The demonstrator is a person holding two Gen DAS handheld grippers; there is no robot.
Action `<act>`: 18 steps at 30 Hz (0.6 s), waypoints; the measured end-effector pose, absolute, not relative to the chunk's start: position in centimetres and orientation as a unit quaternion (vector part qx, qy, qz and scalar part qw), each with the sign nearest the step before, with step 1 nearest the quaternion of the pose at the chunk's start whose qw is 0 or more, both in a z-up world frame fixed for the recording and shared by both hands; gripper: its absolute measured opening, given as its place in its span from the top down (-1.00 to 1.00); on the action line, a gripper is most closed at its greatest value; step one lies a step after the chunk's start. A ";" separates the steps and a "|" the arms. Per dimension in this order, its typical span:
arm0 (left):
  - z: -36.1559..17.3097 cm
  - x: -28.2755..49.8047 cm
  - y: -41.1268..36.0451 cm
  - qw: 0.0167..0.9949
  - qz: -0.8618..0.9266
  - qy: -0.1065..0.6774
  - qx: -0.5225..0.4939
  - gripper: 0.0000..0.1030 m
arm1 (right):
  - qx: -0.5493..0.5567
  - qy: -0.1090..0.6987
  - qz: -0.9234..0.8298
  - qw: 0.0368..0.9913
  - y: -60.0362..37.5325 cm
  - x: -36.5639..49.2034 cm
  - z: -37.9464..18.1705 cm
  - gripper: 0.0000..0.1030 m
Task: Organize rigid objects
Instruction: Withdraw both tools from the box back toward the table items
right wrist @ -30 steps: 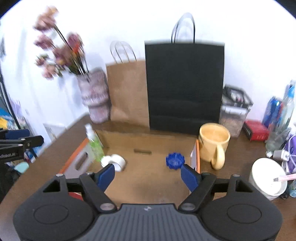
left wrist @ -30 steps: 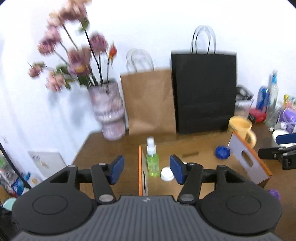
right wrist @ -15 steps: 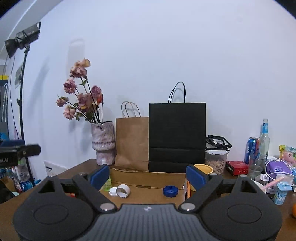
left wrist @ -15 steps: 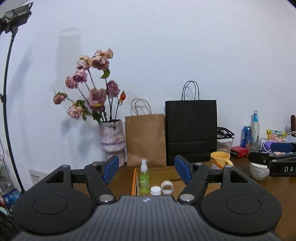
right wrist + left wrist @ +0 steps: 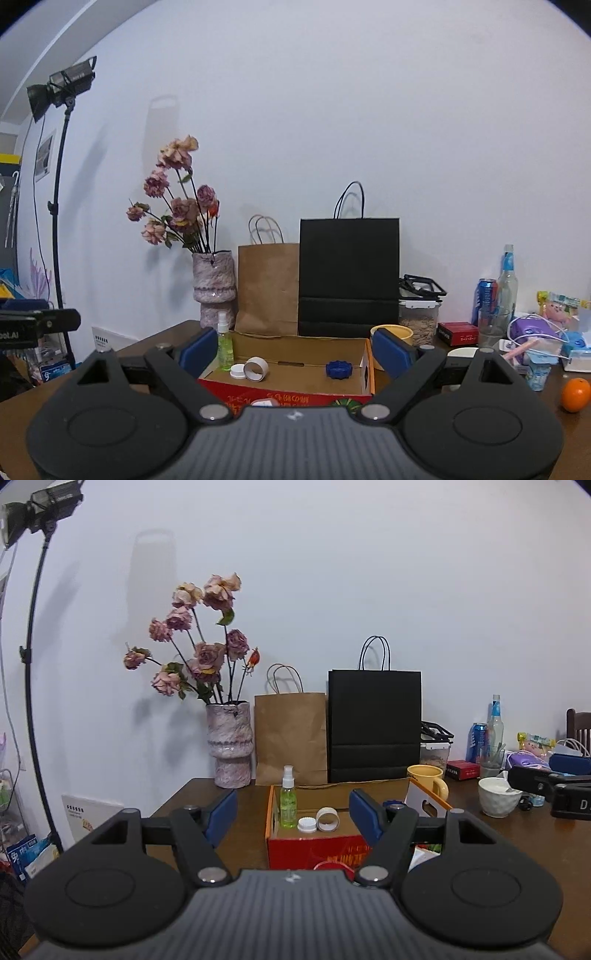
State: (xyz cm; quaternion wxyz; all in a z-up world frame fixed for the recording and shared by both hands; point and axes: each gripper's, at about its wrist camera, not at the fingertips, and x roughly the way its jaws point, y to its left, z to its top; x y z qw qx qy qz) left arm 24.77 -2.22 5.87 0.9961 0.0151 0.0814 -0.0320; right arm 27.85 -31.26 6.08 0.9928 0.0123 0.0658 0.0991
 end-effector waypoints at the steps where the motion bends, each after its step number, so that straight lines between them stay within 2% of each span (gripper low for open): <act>1: 5.8 23.7 -2.1 0.996 -0.034 0.078 0.013 -0.36 | 0.015 0.064 0.102 0.993 -31.3 26.9 5.9 -0.88; 8: 4.2 16.0 -1.4 0.996 -0.050 0.075 0.008 -0.44 | 0.010 0.065 0.118 0.991 -30.9 18.9 4.5 -0.93; 10: 3.4 13.9 -1.2 0.996 -0.045 0.076 0.002 -0.64 | 0.017 0.062 0.110 0.992 -30.9 16.5 3.7 -0.96; 15: 1.2 9.4 -0.9 0.996 -0.041 0.079 0.002 -0.81 | 0.027 0.075 0.080 0.994 -31.0 10.4 0.5 -1.00; 18: 0.4 8.5 -1.1 0.994 -0.053 0.096 0.012 -0.82 | 0.014 0.098 0.077 0.992 -31.1 8.5 -0.9 -1.00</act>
